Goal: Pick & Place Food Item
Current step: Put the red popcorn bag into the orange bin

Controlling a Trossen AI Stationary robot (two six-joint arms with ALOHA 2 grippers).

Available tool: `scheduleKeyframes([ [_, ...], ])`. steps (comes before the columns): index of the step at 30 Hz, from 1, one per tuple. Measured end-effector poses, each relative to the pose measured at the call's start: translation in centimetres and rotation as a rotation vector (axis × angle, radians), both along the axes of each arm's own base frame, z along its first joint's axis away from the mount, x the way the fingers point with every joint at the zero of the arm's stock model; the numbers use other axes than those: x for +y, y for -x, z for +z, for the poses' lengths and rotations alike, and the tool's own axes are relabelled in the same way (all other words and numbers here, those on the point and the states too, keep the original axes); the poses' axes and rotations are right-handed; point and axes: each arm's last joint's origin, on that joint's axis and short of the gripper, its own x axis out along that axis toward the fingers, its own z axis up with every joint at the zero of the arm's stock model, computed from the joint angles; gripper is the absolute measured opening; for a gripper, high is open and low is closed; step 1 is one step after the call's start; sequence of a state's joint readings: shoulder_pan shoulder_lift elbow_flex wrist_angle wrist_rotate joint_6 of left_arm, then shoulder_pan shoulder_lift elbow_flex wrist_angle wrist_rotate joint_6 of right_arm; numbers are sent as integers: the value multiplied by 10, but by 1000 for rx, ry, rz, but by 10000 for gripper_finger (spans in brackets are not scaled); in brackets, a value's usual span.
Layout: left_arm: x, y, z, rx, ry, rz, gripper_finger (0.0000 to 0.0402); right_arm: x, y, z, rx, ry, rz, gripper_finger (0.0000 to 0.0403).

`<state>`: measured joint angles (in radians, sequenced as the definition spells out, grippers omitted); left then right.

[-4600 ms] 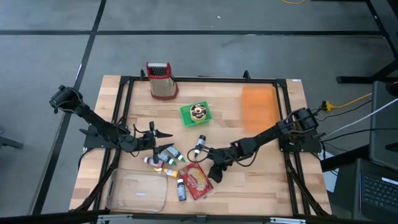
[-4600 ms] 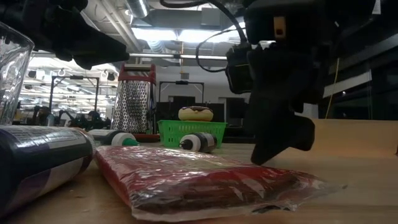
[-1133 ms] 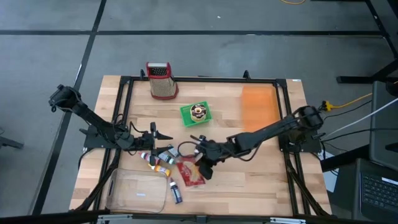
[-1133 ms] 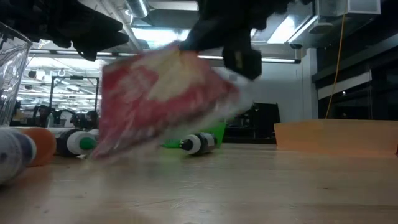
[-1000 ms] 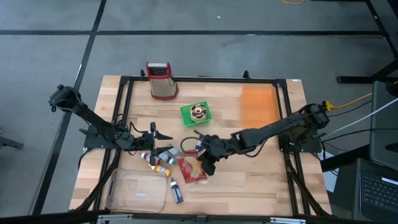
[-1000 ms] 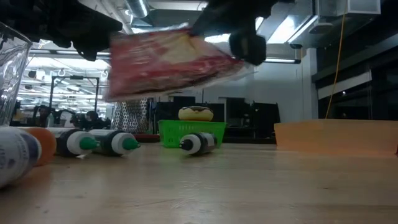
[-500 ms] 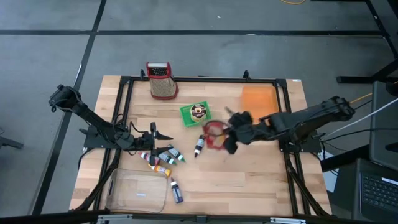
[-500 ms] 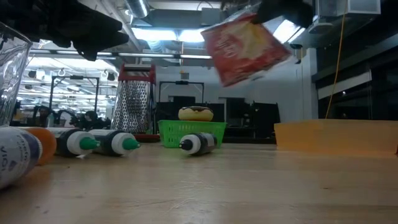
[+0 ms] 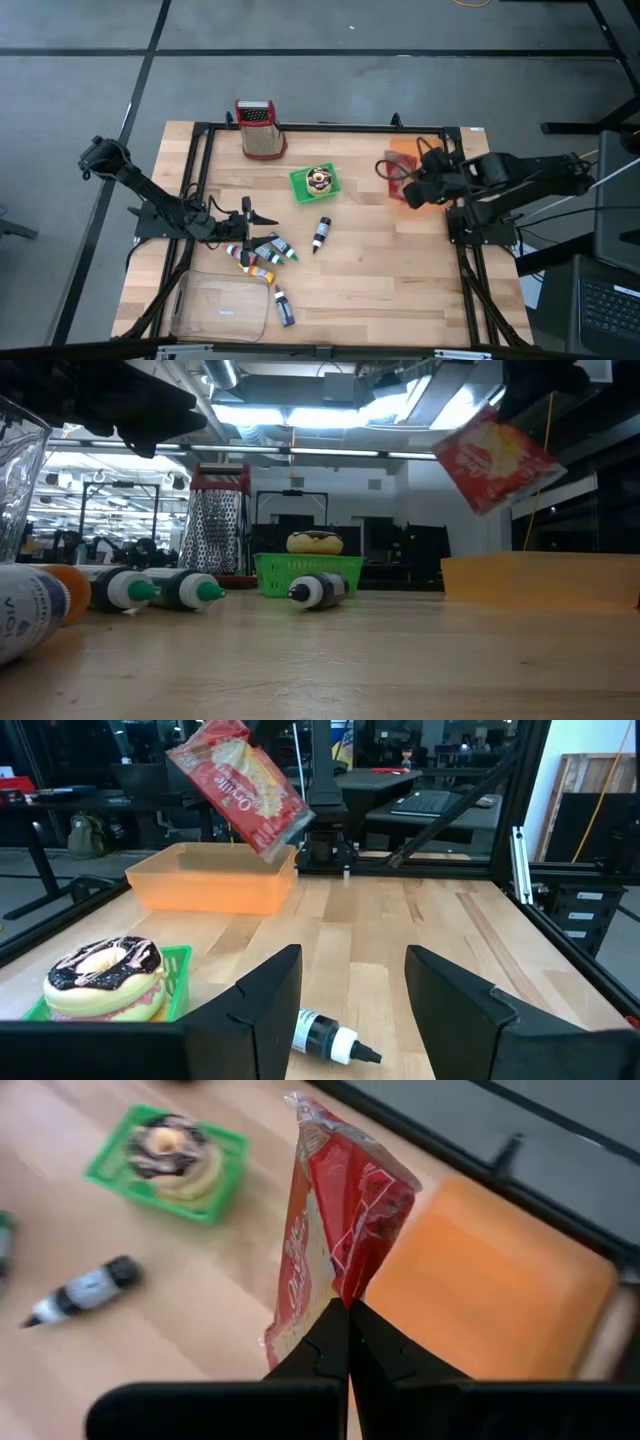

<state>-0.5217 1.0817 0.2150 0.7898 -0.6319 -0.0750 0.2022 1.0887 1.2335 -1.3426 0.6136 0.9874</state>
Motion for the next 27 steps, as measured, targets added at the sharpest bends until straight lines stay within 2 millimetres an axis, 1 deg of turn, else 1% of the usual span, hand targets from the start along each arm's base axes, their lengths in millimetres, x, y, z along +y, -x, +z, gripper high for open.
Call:
scheduleKeyframes([
  [6,0,0,0,0,0,0,175,-13,12,3,36,14,-50,0],
  [12,0,0,0,0,1,-6,175,-29,24,-1,130,5,-134,0],
  [16,-1,0,0,1,2,-23,175,-37,31,-13,160,-15,-166,0],
  [19,-1,0,0,1,2,-24,175,-42,38,-27,173,-31,-182,0],
  [27,-1,0,0,-1,11,-23,175,-55,52,-64,49,-92,-157,0],
])
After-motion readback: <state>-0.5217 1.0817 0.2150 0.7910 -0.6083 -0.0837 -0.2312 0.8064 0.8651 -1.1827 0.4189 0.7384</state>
